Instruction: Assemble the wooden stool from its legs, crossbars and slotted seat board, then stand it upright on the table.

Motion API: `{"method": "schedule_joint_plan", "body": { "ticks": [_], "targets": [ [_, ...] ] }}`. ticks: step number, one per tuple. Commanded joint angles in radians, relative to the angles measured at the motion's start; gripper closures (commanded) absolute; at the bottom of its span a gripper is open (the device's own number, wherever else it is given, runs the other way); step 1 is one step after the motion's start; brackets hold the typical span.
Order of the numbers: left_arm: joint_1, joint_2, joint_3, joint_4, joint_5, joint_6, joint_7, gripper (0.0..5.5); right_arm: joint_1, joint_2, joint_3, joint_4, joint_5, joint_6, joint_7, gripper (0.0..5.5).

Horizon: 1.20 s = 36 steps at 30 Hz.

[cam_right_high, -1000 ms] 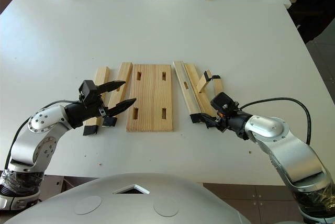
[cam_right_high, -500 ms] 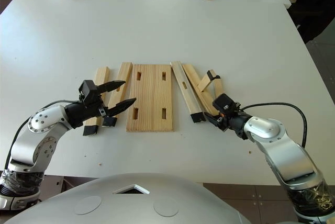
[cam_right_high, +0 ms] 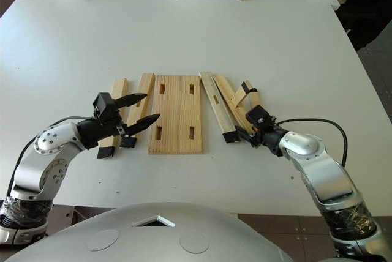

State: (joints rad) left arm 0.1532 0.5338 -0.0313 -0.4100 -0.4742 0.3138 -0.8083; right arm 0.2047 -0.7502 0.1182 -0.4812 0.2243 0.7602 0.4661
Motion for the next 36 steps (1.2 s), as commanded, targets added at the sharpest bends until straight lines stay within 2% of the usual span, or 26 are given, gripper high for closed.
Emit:
{"method": "schedule_joint_plan", "body": {
  "ticks": [1, 5, 15, 23, 29, 36],
  "targets": [
    [-0.015, 0.000, -0.001, 0.012, 0.011, -0.002, 0.005, 1.73, 0.033, 0.008, 0.035, 0.054, -0.032, 0.014, 0.006, 3.00],
    [-0.017, 0.000, 0.001, 0.017, 0.011, -0.005, 0.006, 1.73, 0.040, 0.005, 0.046, 0.060, -0.047, 0.002, 0.010, 3.38],
    [-0.034, -0.004, -0.001, 0.029, 0.014, -0.006, 0.009, 1.73, 0.017, 0.041, 0.043, 0.069, -0.067, -0.008, -0.008, 3.38],
    [-0.054, -0.013, 0.010, 0.058, 0.022, -0.013, 0.025, 1.73, -0.074, 0.117, -0.055, 0.046, -0.032, -0.012, -0.039, 3.38],
    [-0.129, -0.049, 0.042, 0.103, 0.053, 0.038, 0.160, 1.73, -0.175, 0.136, -0.131, 0.058, 0.004, -0.022, -0.013, 3.43],
    [-0.200, -0.086, 0.041, 0.124, 0.127, 0.128, 0.330, 1.73, -0.257, 0.126, -0.160, 0.101, 0.023, -0.038, 0.035, 3.43]
  ]
}}
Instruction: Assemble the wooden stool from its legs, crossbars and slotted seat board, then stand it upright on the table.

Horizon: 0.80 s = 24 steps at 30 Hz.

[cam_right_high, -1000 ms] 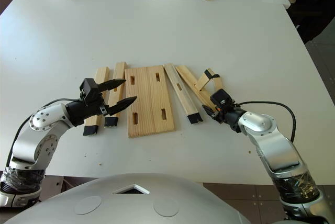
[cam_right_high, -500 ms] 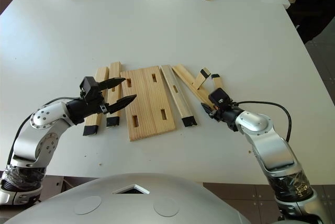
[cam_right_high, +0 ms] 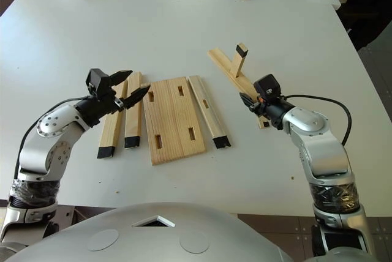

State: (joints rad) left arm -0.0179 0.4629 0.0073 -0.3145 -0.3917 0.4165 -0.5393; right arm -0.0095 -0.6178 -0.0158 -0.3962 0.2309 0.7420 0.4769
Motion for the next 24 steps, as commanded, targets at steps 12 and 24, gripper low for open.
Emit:
{"method": "schedule_joint_plan", "body": {
  "ticks": [12, 24],
  "targets": [
    [-0.127, -0.063, 0.140, -0.080, -0.409, 0.257, -0.023, 1.73, -0.250, -0.017, -0.257, -0.055, 0.583, 0.167, 0.302, 3.43],
    [-0.242, -0.029, 0.150, -0.136, -0.834, 0.450, -0.129, 1.73, -0.371, -0.116, -0.249, 0.011, 0.796, 0.231, 0.460, 3.43]
  ]
}}
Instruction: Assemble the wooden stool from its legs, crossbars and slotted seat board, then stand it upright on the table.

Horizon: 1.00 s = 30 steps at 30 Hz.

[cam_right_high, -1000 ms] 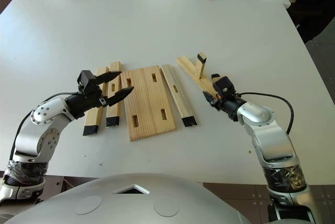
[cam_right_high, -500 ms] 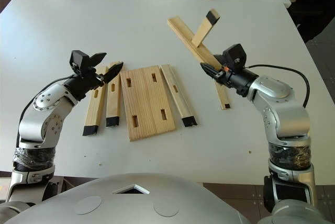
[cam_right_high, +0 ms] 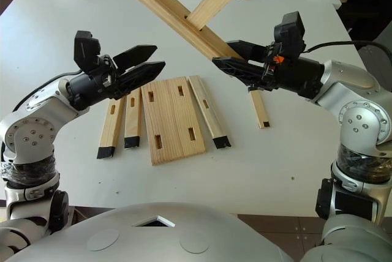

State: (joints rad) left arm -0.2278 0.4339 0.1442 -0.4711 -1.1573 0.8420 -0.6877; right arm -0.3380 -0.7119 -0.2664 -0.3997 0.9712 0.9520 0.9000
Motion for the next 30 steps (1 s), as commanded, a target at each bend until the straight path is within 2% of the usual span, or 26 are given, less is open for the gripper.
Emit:
{"method": "schedule_joint_plan", "body": {
  "ticks": [1, 8, 15, 30],
  "targets": [
    [-0.044, -0.012, 0.015, 0.030, -0.086, 0.022, 0.035, 1.73, -0.046, -0.024, 0.000, 0.019, 0.073, 0.026, 0.046, 3.43],
    [-0.085, -0.060, 0.022, 0.047, -0.167, -0.002, 0.105, 1.73, -0.065, -0.042, -0.016, 0.047, 0.170, 0.061, 0.063, 3.43],
    [-0.082, -0.057, -0.020, 0.016, -0.165, -0.009, 0.077, 1.73, -0.079, -0.028, 0.019, 0.023, 0.215, 0.063, 0.061, 3.43],
    [-0.109, -0.041, -0.041, 0.018, -0.188, 0.005, 0.078, 1.73, -0.029, -0.051, 0.118, -0.006, 0.139, 0.013, 0.129, 3.43]
  ]
}}
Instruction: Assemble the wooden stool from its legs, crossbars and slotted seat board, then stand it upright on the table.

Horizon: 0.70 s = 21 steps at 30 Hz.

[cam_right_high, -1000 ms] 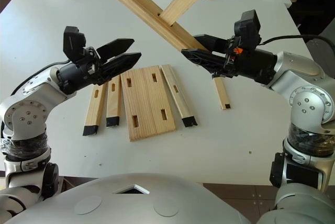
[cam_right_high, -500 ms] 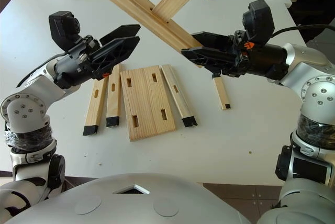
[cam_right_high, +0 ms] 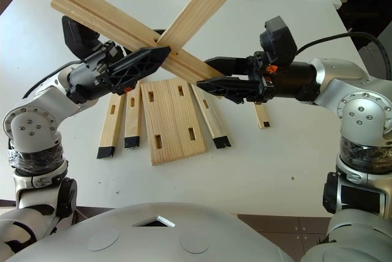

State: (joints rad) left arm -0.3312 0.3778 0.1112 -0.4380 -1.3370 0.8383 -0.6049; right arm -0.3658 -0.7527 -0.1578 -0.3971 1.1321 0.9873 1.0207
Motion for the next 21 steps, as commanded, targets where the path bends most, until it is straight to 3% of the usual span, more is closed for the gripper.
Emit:
{"method": "schedule_joint_plan", "body": {
  "ticks": [1, 7, 17, 21],
  "targets": [
    [-0.006, 0.017, -0.008, -0.015, -0.009, 0.008, -0.006, 1.73, -0.005, -0.009, 0.012, -0.006, -0.026, -0.025, 0.008, 3.43],
    [0.003, 0.028, -0.011, -0.016, -0.006, 0.007, -0.026, 1.73, -0.003, -0.010, 0.014, -0.009, -0.030, -0.029, 0.012, 3.43],
    [-0.006, 0.010, -0.006, -0.015, -0.015, -0.009, -0.009, 3.28, 0.011, -0.028, 0.028, -0.012, -0.015, -0.005, 0.049, 3.43],
    [-0.003, 0.005, -0.005, -0.026, -0.022, -0.013, -0.006, 3.35, 0.013, -0.035, 0.033, -0.009, -0.017, -0.005, 0.062, 3.43]
  ]
}}
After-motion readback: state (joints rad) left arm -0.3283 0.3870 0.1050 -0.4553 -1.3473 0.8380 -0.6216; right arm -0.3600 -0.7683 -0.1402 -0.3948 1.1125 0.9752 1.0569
